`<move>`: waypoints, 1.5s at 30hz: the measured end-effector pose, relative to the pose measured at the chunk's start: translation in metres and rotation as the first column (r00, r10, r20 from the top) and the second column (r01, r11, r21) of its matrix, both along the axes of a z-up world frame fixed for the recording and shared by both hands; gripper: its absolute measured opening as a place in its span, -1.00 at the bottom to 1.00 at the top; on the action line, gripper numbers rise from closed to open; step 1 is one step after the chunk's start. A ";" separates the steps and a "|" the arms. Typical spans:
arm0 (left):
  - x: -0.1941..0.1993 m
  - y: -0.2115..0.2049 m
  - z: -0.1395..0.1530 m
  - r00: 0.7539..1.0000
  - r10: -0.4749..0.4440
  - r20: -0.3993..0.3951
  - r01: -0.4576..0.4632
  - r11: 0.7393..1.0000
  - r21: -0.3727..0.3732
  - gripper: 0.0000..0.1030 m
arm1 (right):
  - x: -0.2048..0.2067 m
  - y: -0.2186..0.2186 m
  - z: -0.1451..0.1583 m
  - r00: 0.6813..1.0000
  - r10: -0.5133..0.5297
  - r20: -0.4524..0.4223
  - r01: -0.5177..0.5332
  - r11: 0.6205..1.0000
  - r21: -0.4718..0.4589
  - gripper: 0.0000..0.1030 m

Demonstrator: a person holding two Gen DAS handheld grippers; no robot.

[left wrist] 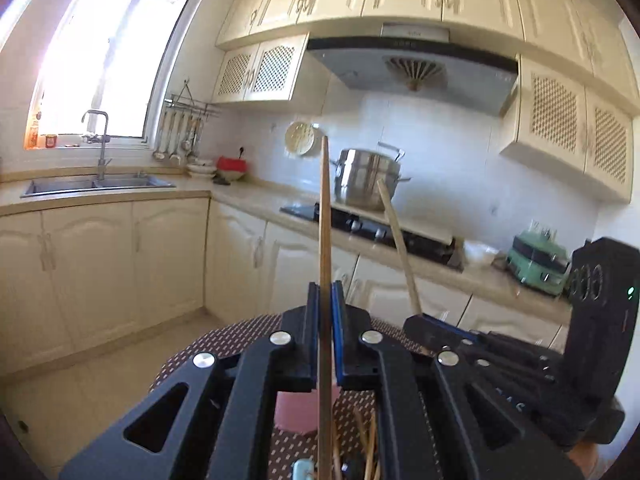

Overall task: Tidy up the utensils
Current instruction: 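Lift the held chopsticks upright over the pink cup with both tools, then lower the chopsticks into the pink cup and open both tools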

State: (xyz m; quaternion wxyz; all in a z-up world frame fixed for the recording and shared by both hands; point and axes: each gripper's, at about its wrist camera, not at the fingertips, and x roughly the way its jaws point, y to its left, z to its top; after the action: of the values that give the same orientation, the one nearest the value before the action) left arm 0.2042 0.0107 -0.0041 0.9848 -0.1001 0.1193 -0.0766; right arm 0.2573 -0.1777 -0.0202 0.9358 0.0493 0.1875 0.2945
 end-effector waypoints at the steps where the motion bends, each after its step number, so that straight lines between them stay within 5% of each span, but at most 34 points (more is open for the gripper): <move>1: 0.005 0.003 0.004 1.000 -0.003 0.019 0.004 1.000 -0.019 -0.88 | 0.005 0.001 0.005 1.000 0.000 0.012 0.000 1.000 0.020 -0.87; 15: 0.072 0.017 0.002 0.987 0.032 0.156 0.006 0.972 -0.235 -0.88 | 0.060 0.014 0.016 0.986 -0.081 0.144 0.057 0.984 0.166 -0.87; 33: 0.134 0.006 -0.061 0.991 0.103 0.089 -0.087 0.981 -0.173 -0.87 | 0.106 0.029 -0.036 0.991 -0.102 0.082 0.086 0.981 0.171 -0.87; 45: 0.120 0.007 -0.054 0.983 0.138 0.125 -0.113 0.975 -0.190 -0.88 | 0.087 0.017 -0.042 0.991 -0.115 0.068 0.106 0.987 0.122 -0.87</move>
State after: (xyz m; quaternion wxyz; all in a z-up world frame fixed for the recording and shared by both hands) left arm 0.3244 0.0178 -0.0583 0.9803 -0.1915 0.0372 -0.0312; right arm 0.3444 -0.1603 -0.0621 0.9525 0.1038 0.1315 0.2542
